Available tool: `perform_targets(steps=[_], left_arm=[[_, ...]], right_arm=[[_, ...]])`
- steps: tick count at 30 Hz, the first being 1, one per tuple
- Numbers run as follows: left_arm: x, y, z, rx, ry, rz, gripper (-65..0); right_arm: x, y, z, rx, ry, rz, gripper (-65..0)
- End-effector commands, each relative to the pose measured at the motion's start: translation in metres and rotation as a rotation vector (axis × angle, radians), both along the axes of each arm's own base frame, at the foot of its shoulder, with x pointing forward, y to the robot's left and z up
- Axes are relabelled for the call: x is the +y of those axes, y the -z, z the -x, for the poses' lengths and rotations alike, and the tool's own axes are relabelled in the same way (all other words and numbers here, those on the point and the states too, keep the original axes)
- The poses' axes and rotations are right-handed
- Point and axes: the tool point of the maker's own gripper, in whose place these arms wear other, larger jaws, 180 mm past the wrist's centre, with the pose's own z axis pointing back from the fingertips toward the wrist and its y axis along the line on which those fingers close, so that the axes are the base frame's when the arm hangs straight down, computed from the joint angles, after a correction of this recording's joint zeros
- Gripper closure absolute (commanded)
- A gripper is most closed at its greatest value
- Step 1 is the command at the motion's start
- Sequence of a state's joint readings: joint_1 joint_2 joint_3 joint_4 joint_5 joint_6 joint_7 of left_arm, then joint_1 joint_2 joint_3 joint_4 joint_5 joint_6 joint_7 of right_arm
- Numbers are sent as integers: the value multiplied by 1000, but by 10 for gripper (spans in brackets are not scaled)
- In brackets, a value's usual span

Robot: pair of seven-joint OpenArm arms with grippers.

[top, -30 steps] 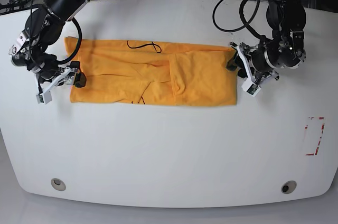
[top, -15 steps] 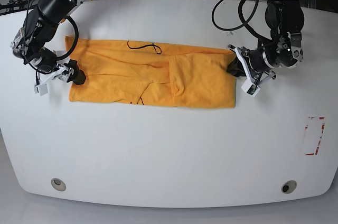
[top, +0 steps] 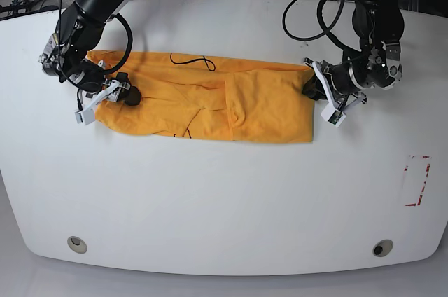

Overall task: Fold the T-shirt properly
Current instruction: 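Grasp both ends of the shortened orange strip with both grippers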

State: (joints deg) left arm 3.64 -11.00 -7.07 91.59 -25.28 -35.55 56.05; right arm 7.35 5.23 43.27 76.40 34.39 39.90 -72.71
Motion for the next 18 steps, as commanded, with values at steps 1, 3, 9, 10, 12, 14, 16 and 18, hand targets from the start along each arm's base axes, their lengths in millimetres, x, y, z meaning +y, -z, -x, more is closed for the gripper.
perform_targets(steps=[1,3,9,10,12,14,16,18], left_arm=[[-1,-12,-10,-45,0,16,-60],[-1,-13,-11,-47,-2,16,-60],[-3,-13,-11,-48,-1,21,-61],[-4,-13,-12,-49,0,21,-61],[-6,-12,-11,-45,8,22,-61],[-15,-4,-6,-19,34,28,-61],[-22,5,-1,11,52,33,-61],[-27,9,0,15,58,49,-61]], right_arm=[[-7,-12,-10,-40,3,21,-174],[-8,-13,-10,-41,3,24,-86],[-15,-19,-12,-58,6,41,0],[-18,-24,-13,-70,4,62,0],[-21,-33,-14,-85,-7,102,0],[-23,-43,-13,-93,-24,135,0],[-20,-49,-13,-99,-37,153,0],[-19,-60,-14,-115,-48,179,0]])
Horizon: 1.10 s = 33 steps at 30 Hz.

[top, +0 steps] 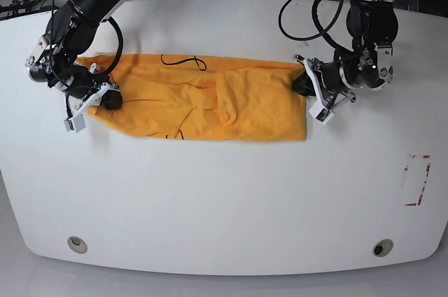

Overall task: Fold the T-shirt properly
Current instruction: 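Grasp both ends of the shortened orange strip with both grippers, then lift the strip and fold it in half, bringing both grippers together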

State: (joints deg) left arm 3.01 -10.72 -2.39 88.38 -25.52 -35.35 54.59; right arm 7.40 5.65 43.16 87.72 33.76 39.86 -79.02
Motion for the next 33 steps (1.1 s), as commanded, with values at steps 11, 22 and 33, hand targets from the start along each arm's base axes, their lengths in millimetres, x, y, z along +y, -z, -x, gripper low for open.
perform_targets(steps=[11,22,33], left_arm=[[-22,3,-7,-28,-4,70,-61],[-32,13,0,-22,41,-4,-61],[-33,14,1,-21,41,-2,-61]], right_arm=[[73,-93,-41,-347,-145,-117,0],[183,-111,-45,-390,-375,-288,0],[233,-95,-51,-347,-443,-434,0]])
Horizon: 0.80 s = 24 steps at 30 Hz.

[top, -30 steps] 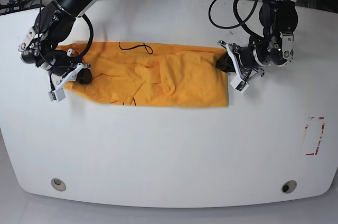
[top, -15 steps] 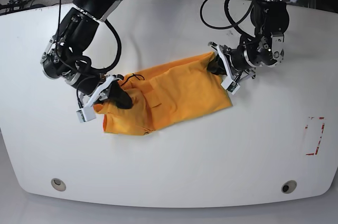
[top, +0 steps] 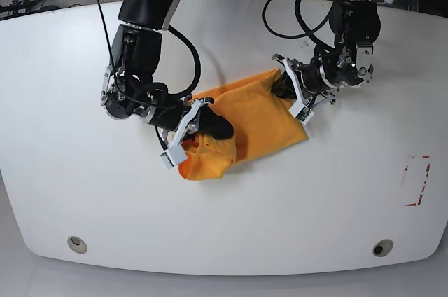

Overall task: Fold the T-shirt properly
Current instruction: 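Lift the strip and fold it in half, bringing both grippers together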

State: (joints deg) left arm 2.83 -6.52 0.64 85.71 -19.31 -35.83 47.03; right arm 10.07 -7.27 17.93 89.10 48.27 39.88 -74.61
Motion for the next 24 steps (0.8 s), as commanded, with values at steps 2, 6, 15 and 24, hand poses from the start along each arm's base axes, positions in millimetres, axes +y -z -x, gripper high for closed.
perform_targets(steps=[2,6,15,24], left_arm=[[4,6,5,27,13,-46,-61],[4,6,5,27,13,-46,-61],[4,4,3,21,12,-44,-61],[-6,-22,-12,-65,-16,48,-63]], right_arm=[[16,-24,-15,-68,-14,-77,0],[32,-24,-13,-70,-49,-93,0],[69,-26,-6,-68,-116,-149,-25],[81,-18,-4,-4,-115,-165,-490]])
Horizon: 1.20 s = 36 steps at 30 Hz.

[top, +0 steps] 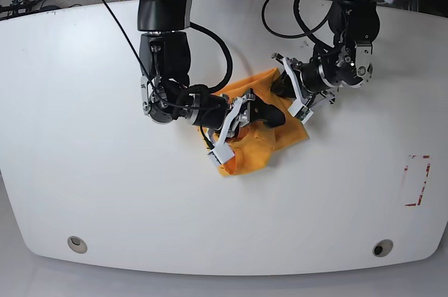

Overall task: Fold the T-shirt properly
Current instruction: 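Lift the strip and fold it in half, bringing both grippers together, then release with the left gripper and regrasp the bundled shirt's edge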

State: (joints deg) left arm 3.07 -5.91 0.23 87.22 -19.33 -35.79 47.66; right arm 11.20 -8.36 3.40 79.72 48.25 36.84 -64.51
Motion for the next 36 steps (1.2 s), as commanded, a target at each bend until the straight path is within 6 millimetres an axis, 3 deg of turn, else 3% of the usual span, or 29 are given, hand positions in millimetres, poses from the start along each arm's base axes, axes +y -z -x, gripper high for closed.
perform_targets(steps=[1,2,4,8,15,19,24,29,36], left_arm=[[-2,-19,-12,-58,-26,59,-63],[1,-22,-14,-65,-45,78,-63],[8,-28,-19,-76,-78,107,-63],[27,-44,-28,-104,-175,209,-63],[60,-72,-40,-165,-310,353,-63],[80,-91,-43,-228,-309,313,-63],[96,-102,-36,-265,-306,262,-63],[127,-107,-30,-292,-372,220,-63],[158,-109,-25,-297,-413,160,-63]], right_arm=[[1,-26,-14,-58,30,-61,-544],[1,-28,-15,-63,33,-61,-598],[-1,-31,-15,-77,34,-58,-639],[-7,-41,-16,-126,33,-36,-642],[6,-45,-4,-172,-48,5,-642],[23,-46,7,-184,-110,13,-642],[42,-51,20,-218,-191,30,-642],[55,-45,28,-272,-271,123,-642],[42,-79,25,-423,-254,143,-642]])
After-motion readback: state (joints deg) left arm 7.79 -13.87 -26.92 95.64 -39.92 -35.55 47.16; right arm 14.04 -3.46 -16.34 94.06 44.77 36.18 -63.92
